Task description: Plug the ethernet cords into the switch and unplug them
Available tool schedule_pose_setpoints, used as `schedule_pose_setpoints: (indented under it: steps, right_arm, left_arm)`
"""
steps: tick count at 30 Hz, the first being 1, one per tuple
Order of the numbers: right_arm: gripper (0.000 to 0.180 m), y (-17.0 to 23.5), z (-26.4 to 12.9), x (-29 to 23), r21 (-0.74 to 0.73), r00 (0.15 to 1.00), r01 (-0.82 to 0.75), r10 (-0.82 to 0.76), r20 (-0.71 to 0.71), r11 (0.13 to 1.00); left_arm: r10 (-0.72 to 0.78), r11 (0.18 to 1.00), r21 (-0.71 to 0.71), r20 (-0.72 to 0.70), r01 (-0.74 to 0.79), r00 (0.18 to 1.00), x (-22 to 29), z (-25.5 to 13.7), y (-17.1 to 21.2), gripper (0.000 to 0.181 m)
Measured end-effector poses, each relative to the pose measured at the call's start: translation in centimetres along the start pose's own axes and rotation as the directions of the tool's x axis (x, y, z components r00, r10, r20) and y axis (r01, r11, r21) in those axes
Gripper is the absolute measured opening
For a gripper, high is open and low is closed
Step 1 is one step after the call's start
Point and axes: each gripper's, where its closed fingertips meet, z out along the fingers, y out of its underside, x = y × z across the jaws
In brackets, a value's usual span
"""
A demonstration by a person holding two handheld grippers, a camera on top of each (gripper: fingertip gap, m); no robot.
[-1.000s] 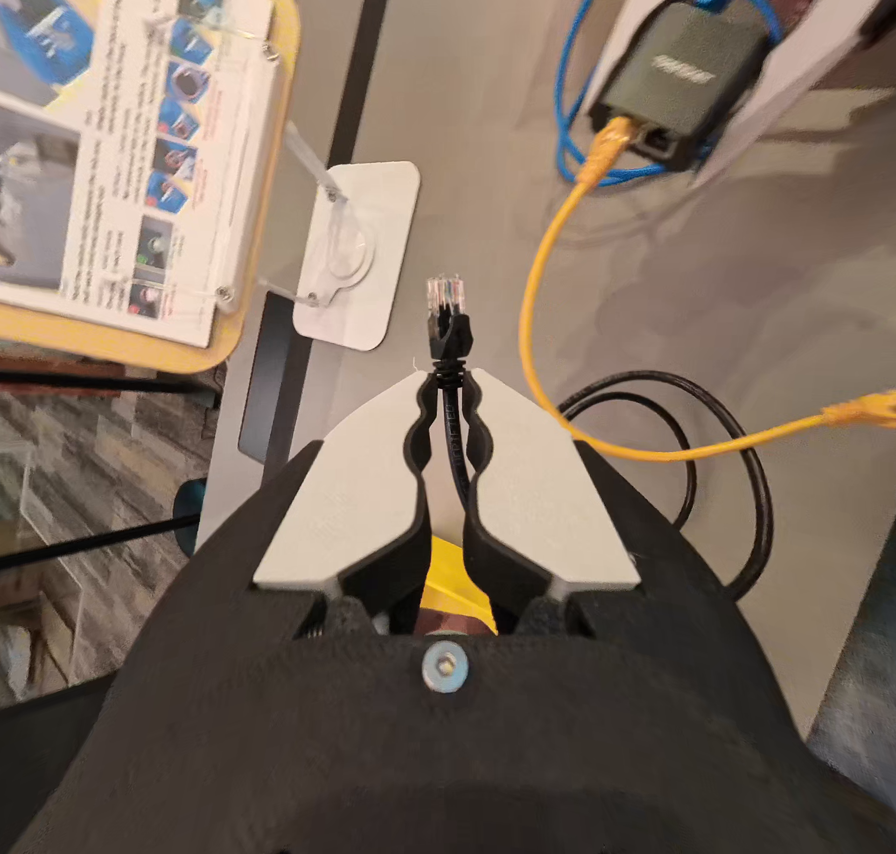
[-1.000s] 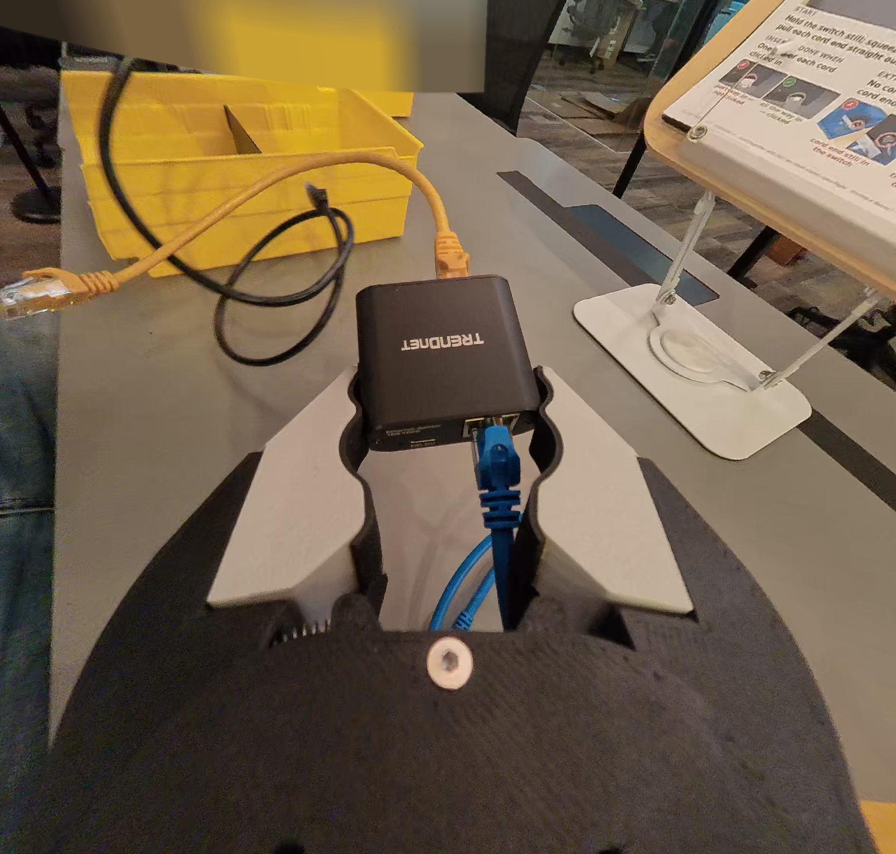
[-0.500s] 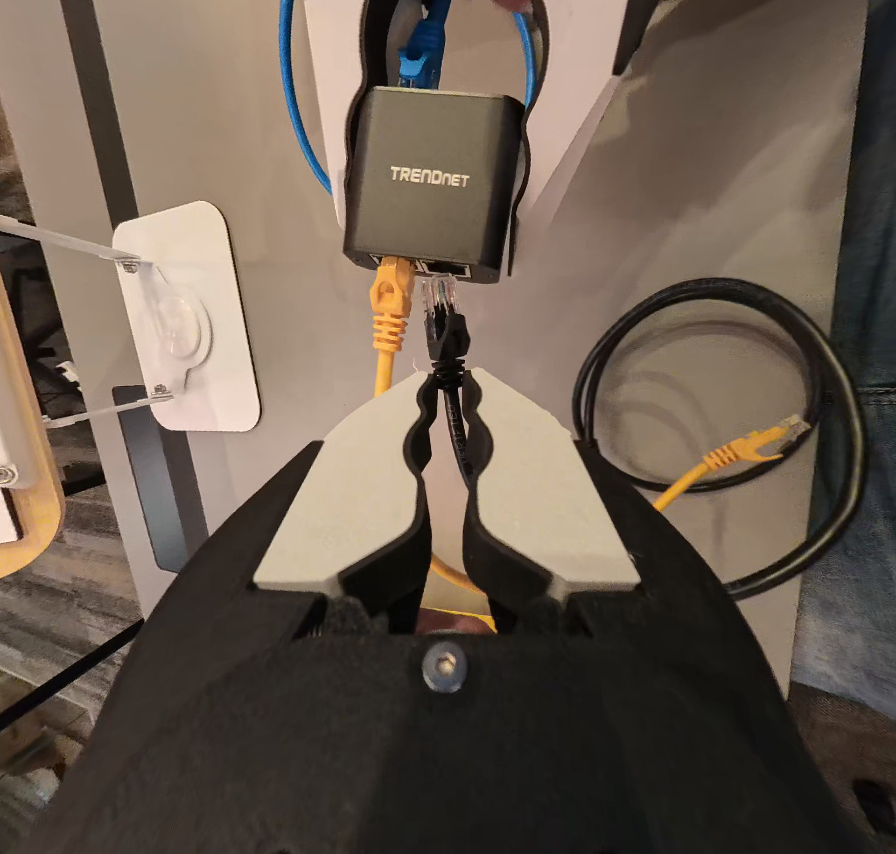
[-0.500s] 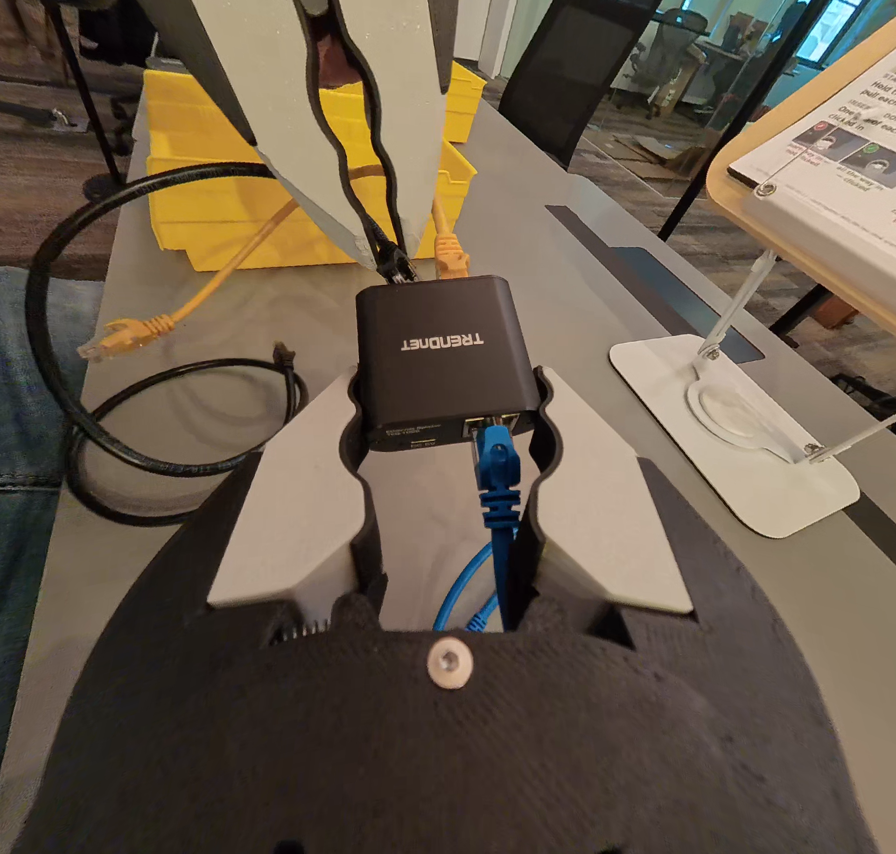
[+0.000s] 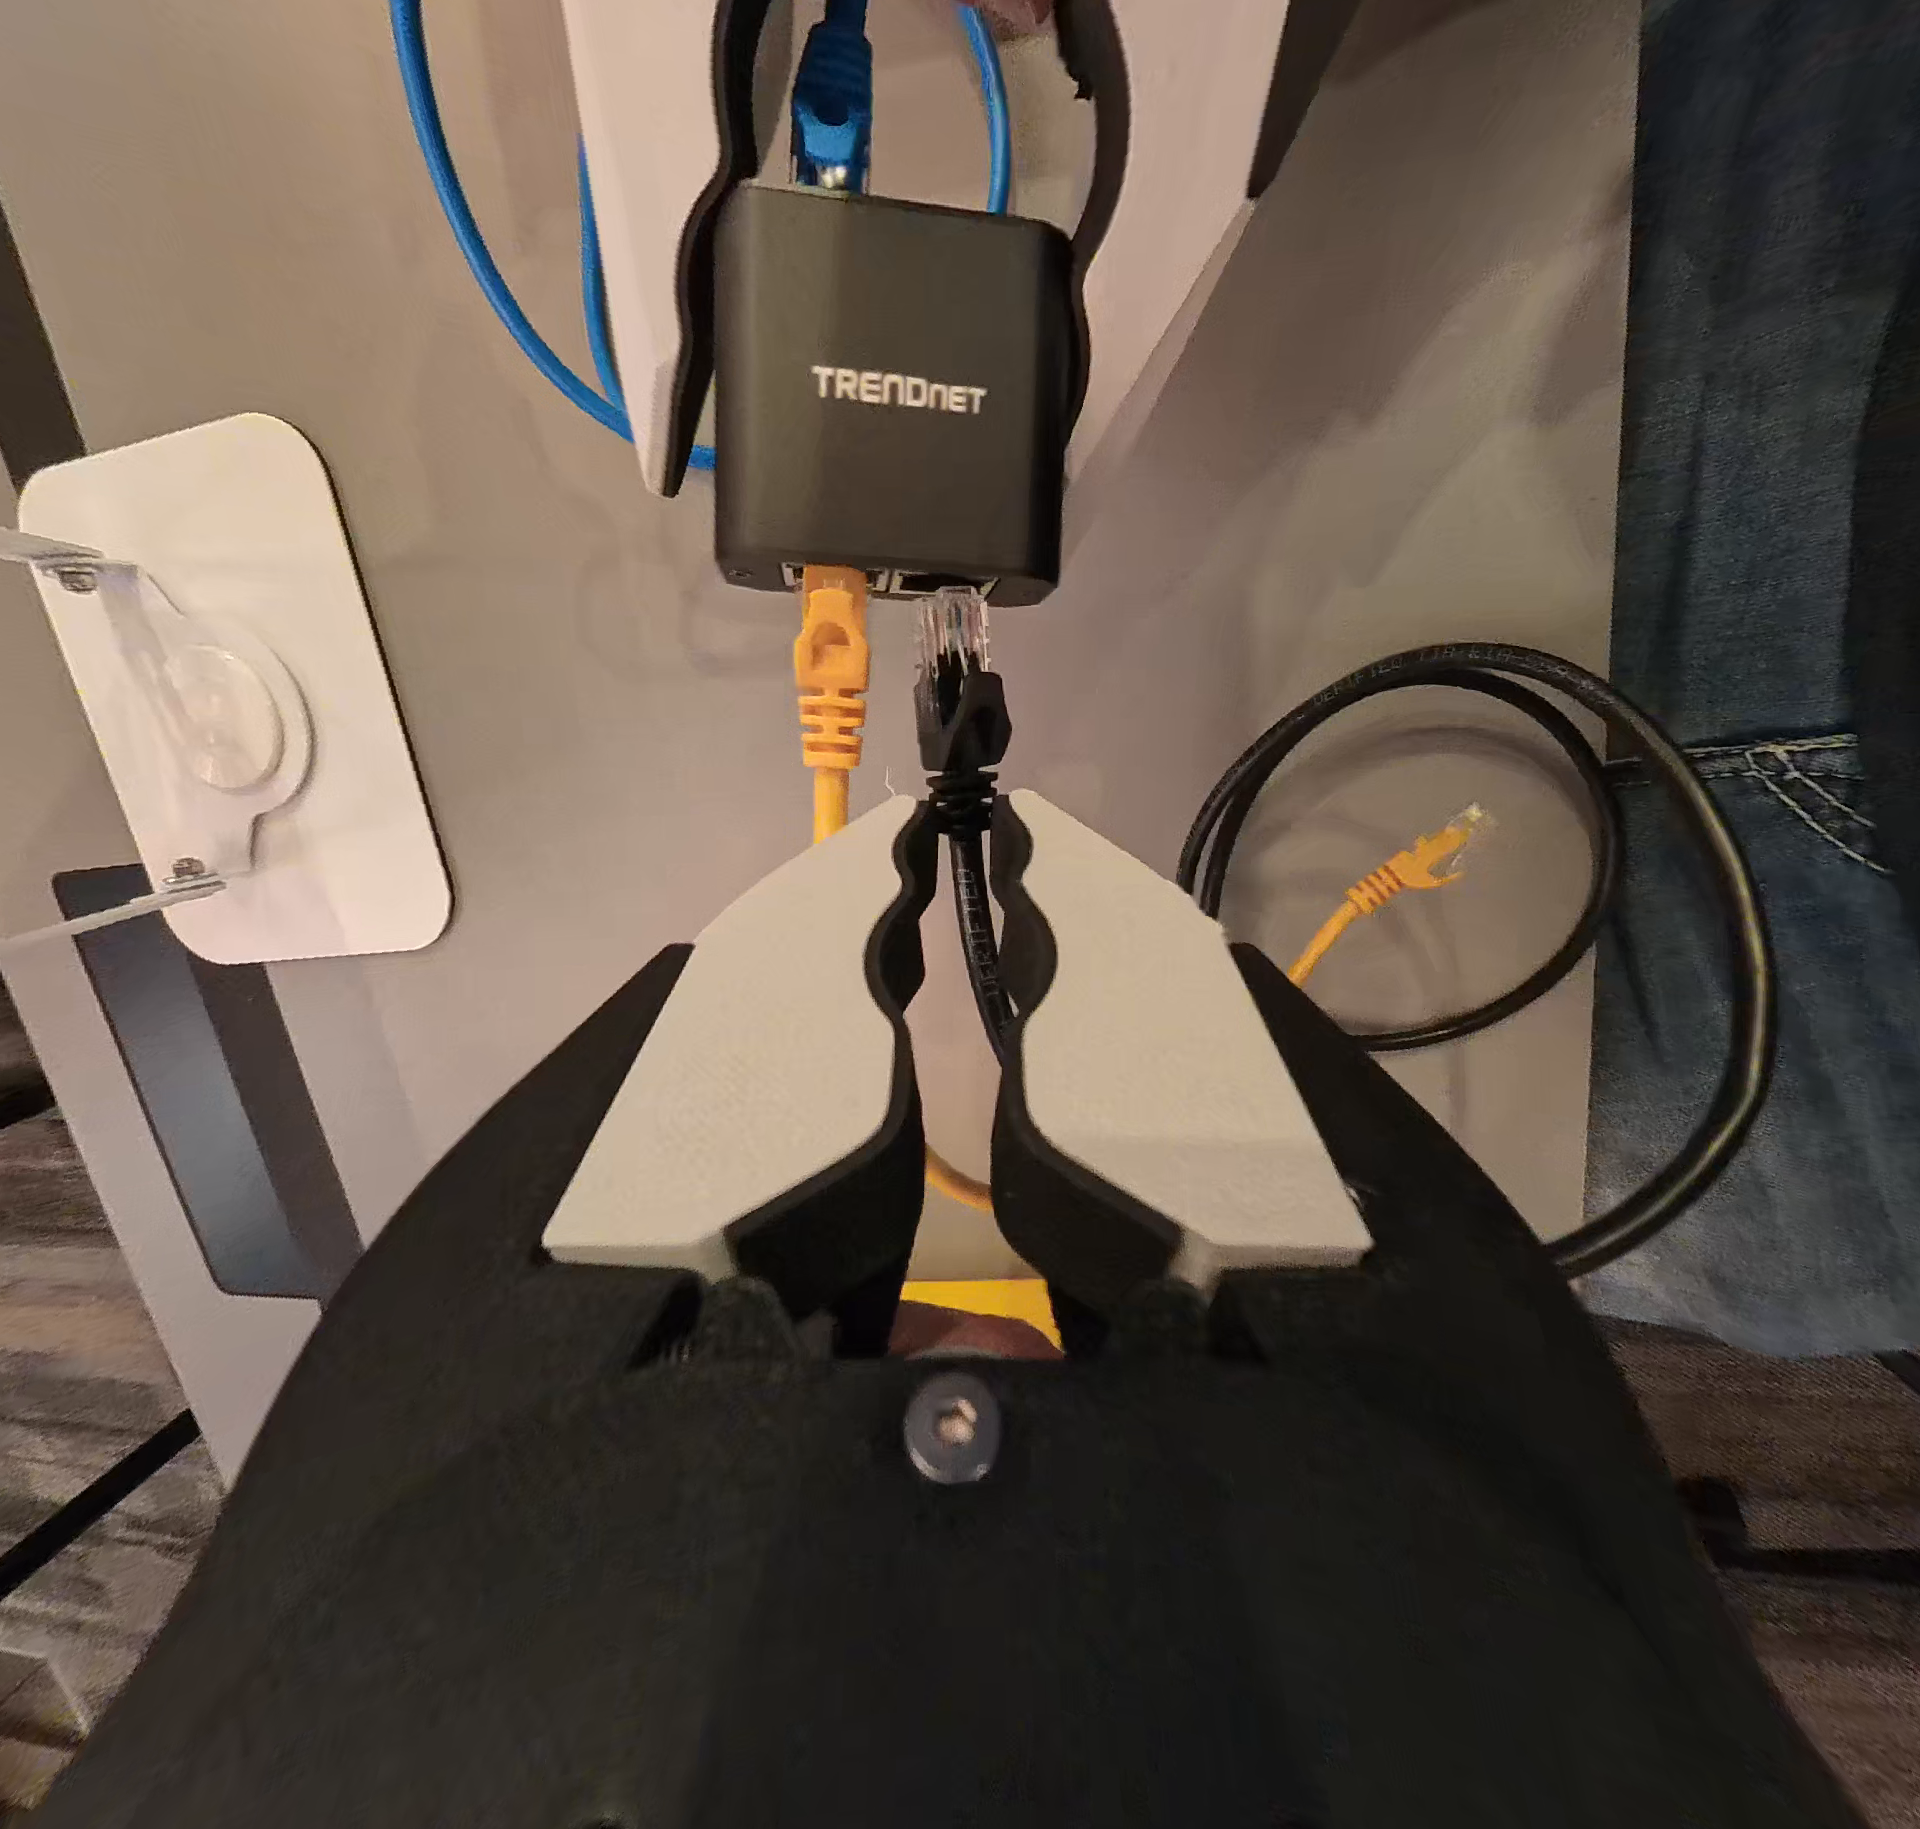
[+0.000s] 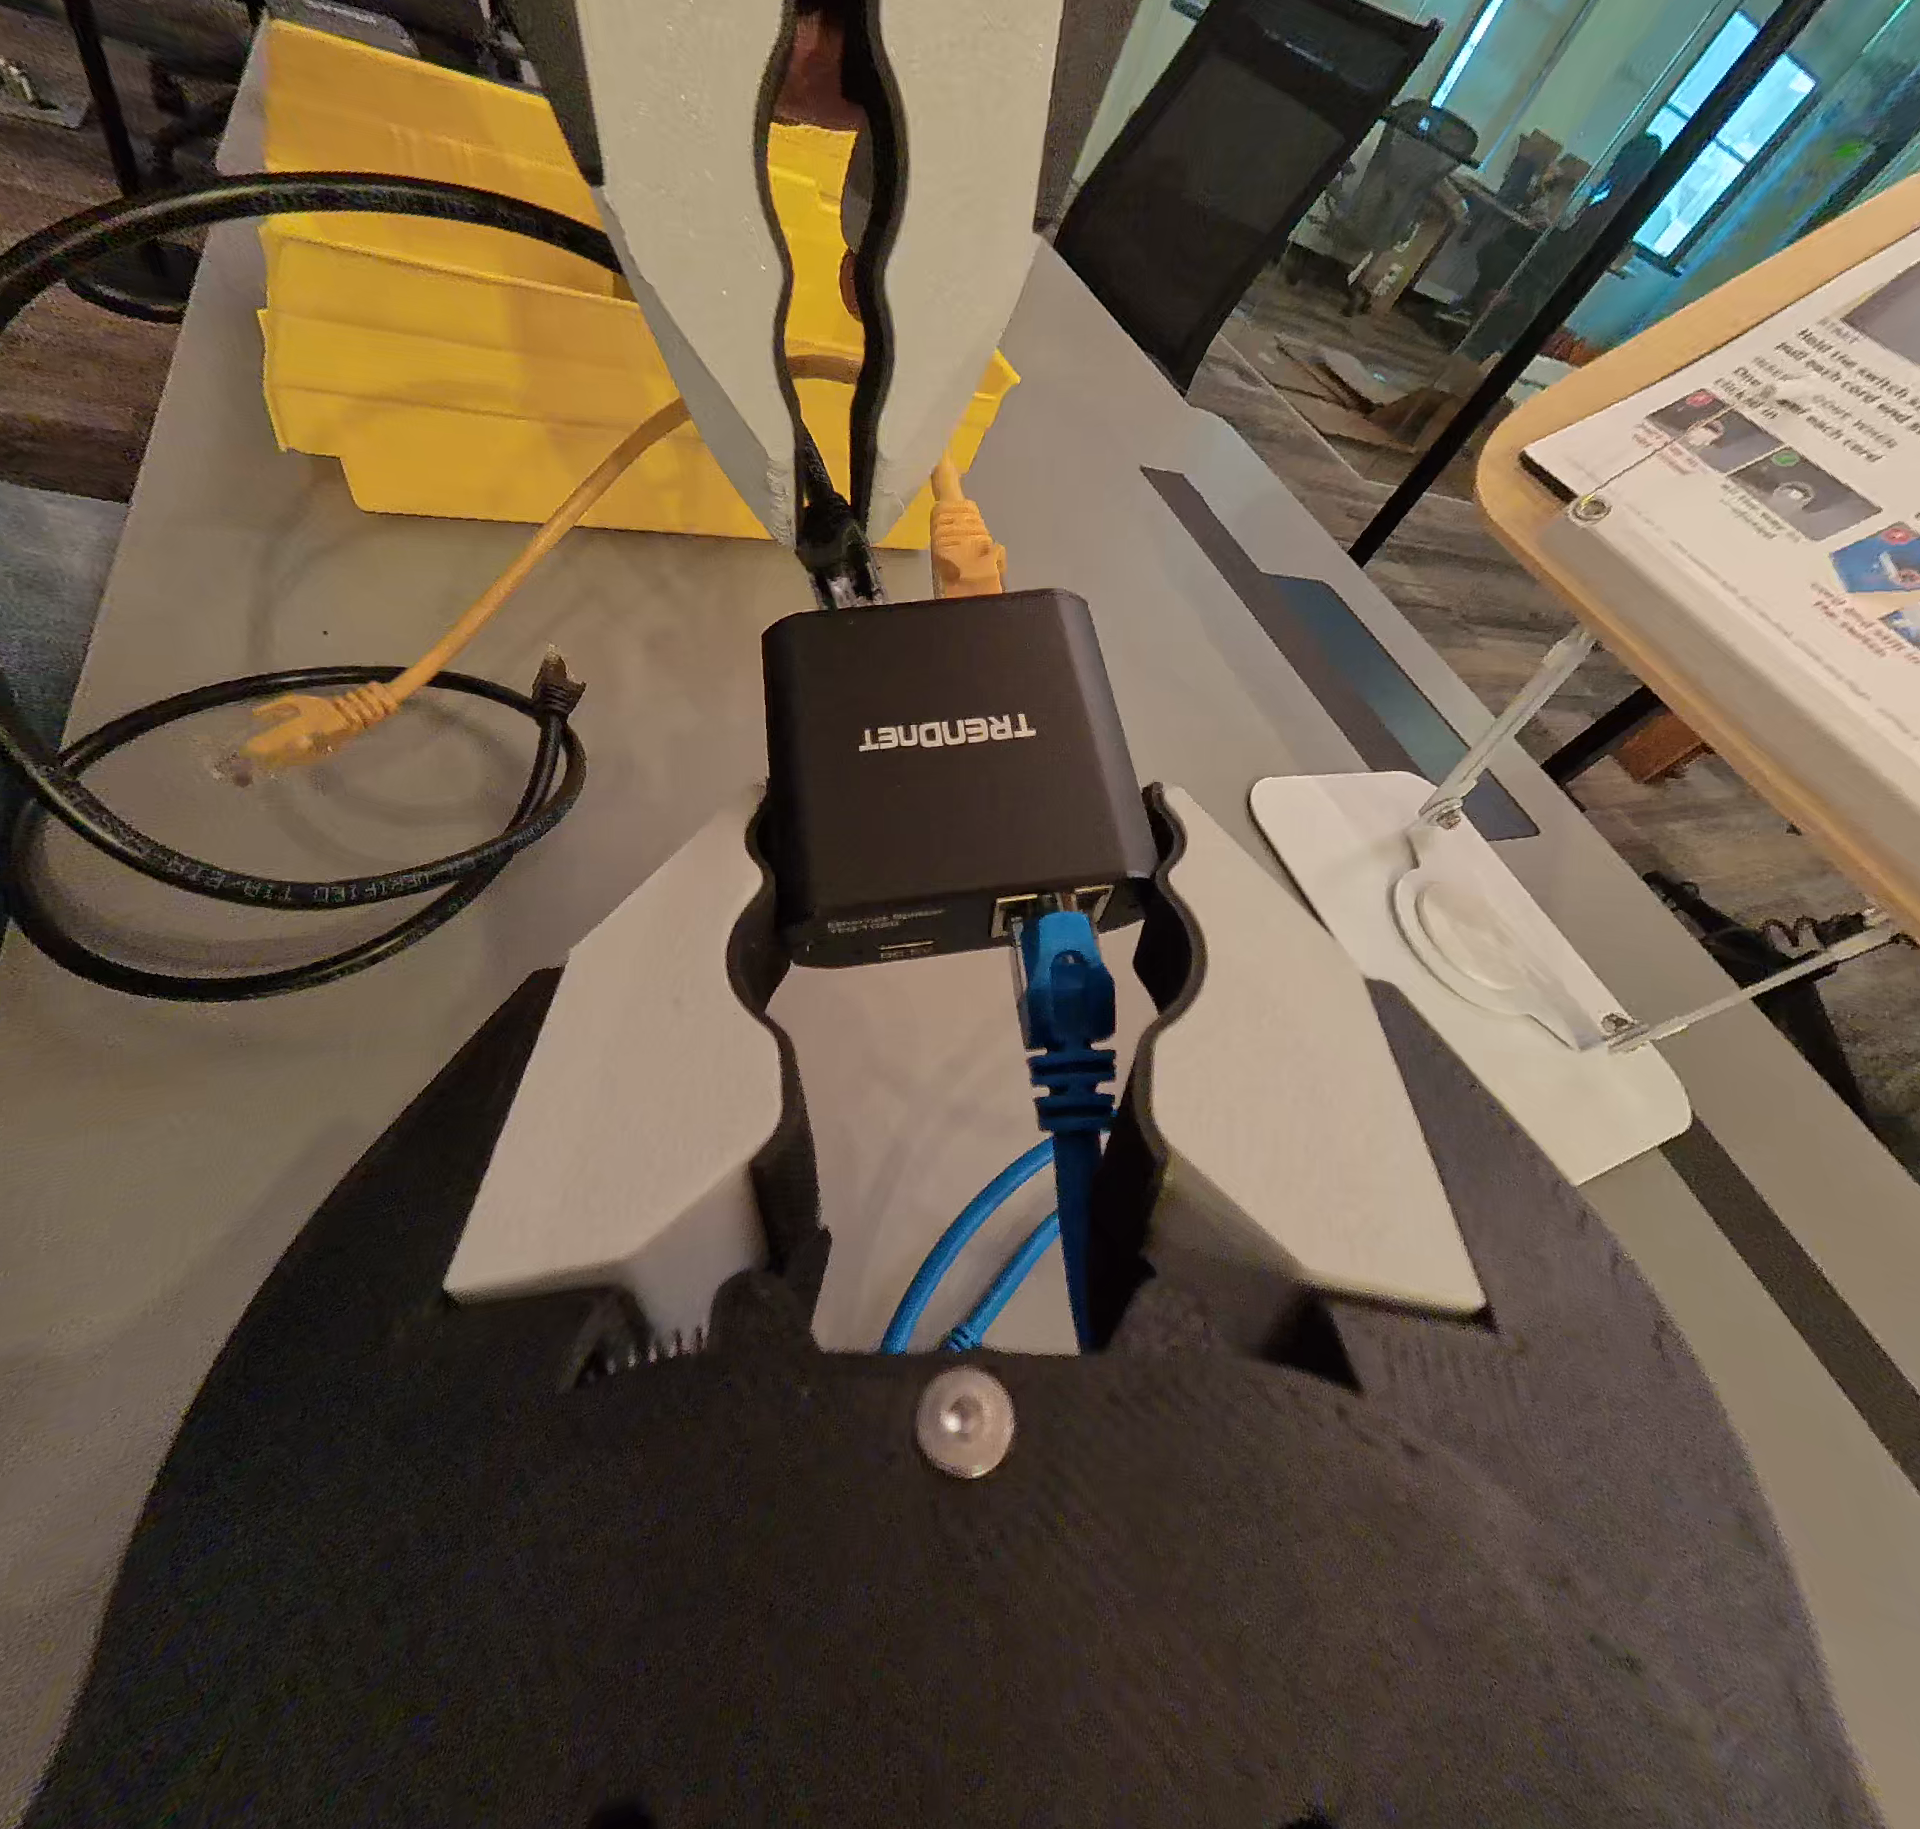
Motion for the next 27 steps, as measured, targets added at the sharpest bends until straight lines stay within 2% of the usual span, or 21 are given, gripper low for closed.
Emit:
schedule_pose_setpoints:
  steps: [9, 20, 23, 27]
  right_arm:
    - [0.065, 0.0, 0.1, 0.1, -0.032, 0.996, 0.08, -0.081, -0.043, 0.996]
    - [0.064, 0.1, 0.2, 0.1, -0.087, 0.982, 0.165, -0.172, -0.073, 0.982]
    - [0.064, 0.3, 0.3, 0.1, -0.13, 0.97, 0.221, -0.232, -0.074, 0.967]
    - [0.064, 0.5, 0.3, 0.6, -0.131, 0.978, 0.183, -0.195, -0.081, 0.974]
  left_arm:
    - [-0.017, 1.0, -0.008, -0.02, 0.017, 1.0, -0.2, -0.1, 0.0, 0.01]
    - [-0.006, 0.997, -0.083, -0.064, 0.0, 0.998, 0.4, 0.7, 0.3, 0.009]
    - [-0.013, 0.995, -0.102, -0.054, 0.007, 0.998, 0.2, 1.0, 0.2, 0.009]
    - [-0.045, 0.995, -0.084, 0.003, 0.045, 0.999, -0.8, 1.1, -0.2, 0.009]
